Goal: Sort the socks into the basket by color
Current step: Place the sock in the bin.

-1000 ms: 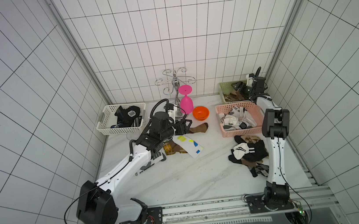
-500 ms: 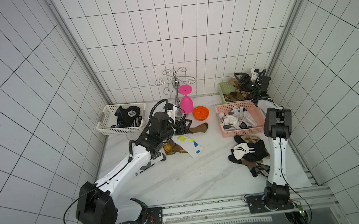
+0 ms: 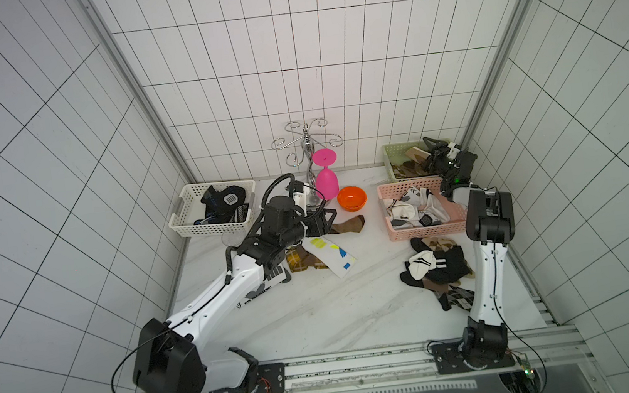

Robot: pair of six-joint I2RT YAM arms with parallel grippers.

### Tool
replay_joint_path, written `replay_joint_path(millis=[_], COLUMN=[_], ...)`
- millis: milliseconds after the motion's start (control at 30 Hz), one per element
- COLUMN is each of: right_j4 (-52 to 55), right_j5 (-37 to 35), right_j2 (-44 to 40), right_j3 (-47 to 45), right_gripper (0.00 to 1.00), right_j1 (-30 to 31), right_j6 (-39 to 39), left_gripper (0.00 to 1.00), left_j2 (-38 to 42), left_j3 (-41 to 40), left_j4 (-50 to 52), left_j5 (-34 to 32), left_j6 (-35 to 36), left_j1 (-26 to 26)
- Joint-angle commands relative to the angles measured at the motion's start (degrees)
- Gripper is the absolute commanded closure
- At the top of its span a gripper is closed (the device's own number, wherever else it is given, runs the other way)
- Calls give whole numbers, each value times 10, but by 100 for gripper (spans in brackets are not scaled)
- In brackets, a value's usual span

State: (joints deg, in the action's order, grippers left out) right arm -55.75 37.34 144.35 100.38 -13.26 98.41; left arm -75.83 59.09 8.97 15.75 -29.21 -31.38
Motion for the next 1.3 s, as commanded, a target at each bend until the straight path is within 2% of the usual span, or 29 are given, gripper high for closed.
replay_joint_path(millis=[0, 167, 300, 400, 567, 667, 833, 1067, 1267], right_j4=[-71, -139, -72, 27, 240, 396, 512, 521, 601], right_j5=[-58, -104, -81, -30, 13, -9, -93, -158, -192], right_j2=[-24, -2, 2, 9, -14, -24, -56, -123, -108], right_j3=[-69, -26, 46, 114, 162, 197, 200, 164, 243], right_gripper=[23, 23, 23, 23, 22, 22, 23, 24, 22], right_j1=[-1, 6, 5, 5, 9, 16, 34, 69, 86], right_j6=[155, 255, 210, 120, -107, -259, -447, -580, -662], left_gripper=[36, 36, 36, 36, 36, 36, 36, 36, 36], left_j2=[-4, -7, -9, -11, -12, -15, -16, -15, -17], left_j3=[1, 1, 3, 3, 2, 2, 2, 1, -2], left_j4=[-14, -13, -14, -17, -17, -19, -20, -19, -24], left_j5=[6, 8, 6, 6, 5, 9, 14, 11, 13], left_j6=[-6, -8, -8, -9, -8, -10, -12, -11, -13], left_j1=[3, 2, 2, 2, 2, 2, 2, 2, 2])
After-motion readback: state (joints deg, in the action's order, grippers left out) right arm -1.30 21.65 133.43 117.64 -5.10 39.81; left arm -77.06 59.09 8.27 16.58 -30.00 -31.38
